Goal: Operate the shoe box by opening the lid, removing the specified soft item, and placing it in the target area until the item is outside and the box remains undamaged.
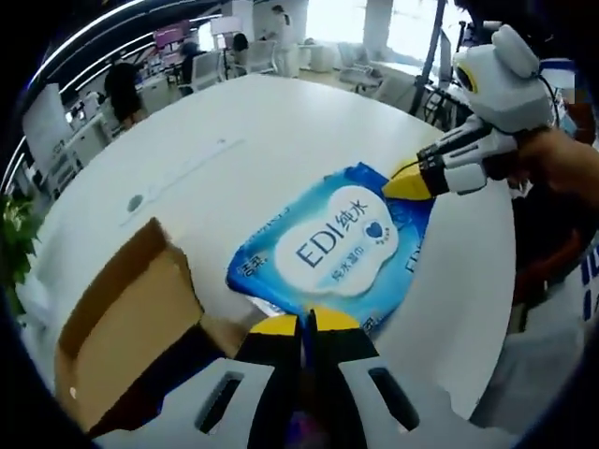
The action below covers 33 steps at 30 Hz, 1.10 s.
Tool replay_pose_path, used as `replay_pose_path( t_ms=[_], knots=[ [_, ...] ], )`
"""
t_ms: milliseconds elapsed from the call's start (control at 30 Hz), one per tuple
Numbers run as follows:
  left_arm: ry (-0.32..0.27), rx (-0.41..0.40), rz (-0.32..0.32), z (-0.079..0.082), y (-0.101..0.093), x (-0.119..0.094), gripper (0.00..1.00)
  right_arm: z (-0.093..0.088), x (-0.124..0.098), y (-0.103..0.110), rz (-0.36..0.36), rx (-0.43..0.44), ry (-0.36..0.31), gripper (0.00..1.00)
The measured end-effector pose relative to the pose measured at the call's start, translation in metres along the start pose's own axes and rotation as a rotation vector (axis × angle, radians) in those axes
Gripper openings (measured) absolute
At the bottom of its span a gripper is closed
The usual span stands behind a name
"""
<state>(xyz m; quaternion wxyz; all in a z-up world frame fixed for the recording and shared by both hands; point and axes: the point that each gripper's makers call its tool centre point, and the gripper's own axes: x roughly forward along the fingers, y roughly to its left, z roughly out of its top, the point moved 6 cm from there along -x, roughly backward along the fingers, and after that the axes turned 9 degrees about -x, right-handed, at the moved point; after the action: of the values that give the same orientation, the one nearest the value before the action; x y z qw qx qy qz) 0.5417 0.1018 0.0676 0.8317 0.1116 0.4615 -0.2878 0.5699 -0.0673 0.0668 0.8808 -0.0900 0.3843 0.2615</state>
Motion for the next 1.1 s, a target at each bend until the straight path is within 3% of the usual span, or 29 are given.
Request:
replay_pose_path(
  t_ms=[67,567,700,900,1100],
  knots=[
    [0.022,0.052,0.013,-0.002,-0.001,0.005,0.00,0.000,0.004,-0.001,-0.005,-0.005,-0.001,0.00],
    [0.065,0.194,0.076,-0.003,0.002,0.016,0.00,-0.007,0.021,-0.001,-0.031,0.000,0.004,0.00],
    [0.071,0.282,0.095,-0.003,0.003,0.018,0.01,-0.009,0.023,-0.001,-0.033,0.004,0.003,0.00],
    [0.066,0.228,0.080,-0.003,0.004,0.016,0.02,-0.011,0.024,-0.002,-0.038,0.002,-0.001,0.00],
    [0.062,0.225,0.071,-0.002,0.002,0.012,0.06,-0.014,0.025,-0.004,-0.049,-0.010,0.002,0.00]
  ],
)
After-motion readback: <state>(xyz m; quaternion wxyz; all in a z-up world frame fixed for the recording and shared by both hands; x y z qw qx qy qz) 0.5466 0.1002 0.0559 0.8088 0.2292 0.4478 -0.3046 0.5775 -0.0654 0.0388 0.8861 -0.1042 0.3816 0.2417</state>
